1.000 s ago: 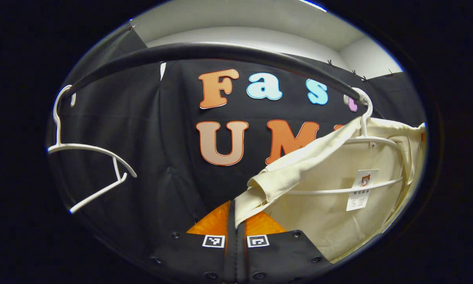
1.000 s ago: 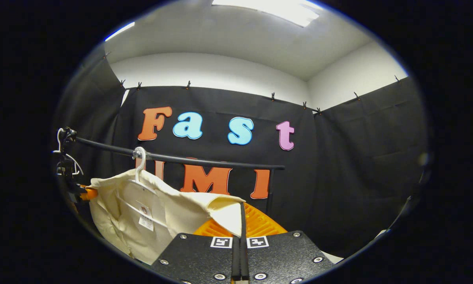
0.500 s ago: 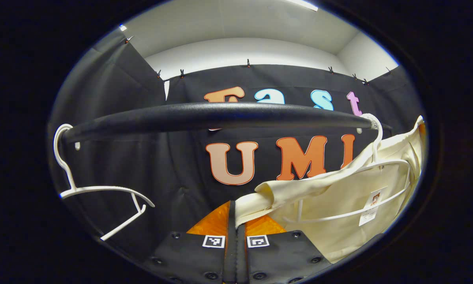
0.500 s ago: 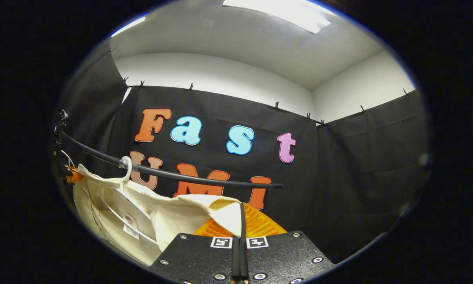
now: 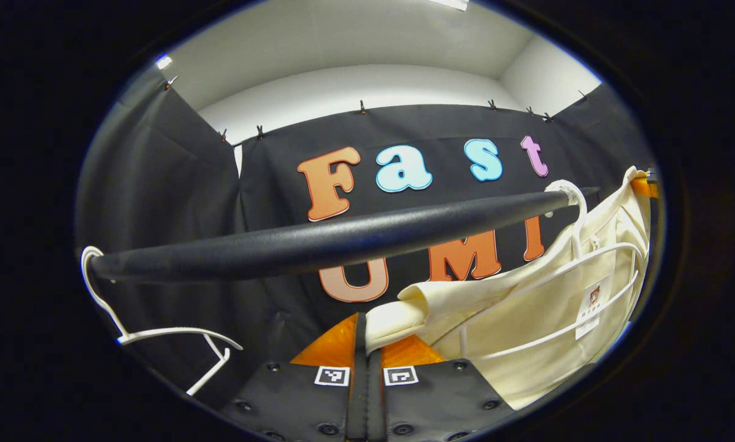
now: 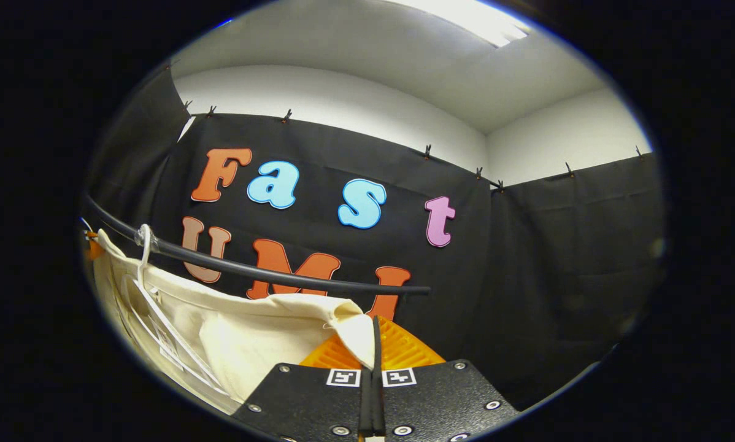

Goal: Grasp the clothes on the hanger with both hands and then place them into the laundry hamper below.

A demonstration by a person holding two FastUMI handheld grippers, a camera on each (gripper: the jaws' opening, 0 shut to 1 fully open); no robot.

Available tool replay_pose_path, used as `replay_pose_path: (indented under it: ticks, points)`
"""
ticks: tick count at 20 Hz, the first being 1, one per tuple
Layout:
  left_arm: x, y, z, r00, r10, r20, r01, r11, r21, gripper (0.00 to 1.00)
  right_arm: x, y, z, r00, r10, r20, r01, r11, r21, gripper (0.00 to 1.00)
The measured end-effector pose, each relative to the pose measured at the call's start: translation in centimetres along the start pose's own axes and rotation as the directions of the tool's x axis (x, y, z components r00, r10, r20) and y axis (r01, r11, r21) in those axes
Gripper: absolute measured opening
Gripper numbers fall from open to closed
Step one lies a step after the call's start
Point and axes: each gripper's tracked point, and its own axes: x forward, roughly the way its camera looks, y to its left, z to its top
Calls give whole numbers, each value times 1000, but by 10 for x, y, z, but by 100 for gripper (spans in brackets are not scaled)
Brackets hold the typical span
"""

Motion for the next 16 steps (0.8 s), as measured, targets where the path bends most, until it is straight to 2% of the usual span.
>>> replay_pose_path:
  ticks: [4,7,11,16]
  points:
    - [6,8,-18,999,32,-35,-32,999,10,6,12,26,-63,990,86,-114,-82,996,42,0]
    - [6,10,-34,997,42,-60,-40,999,30,6,15,41,-100,978,124,-170,-113,991,76,0]
    - [5,21,-58,992,61,-107,-62,998,-9,6,1,68,-129,958,202,-202,-177,975,136,0]
    - [-3,17,-73,990,42,-137,-50,997,-56,6,-21,72,-148,947,248,-205,-206,957,203,0]
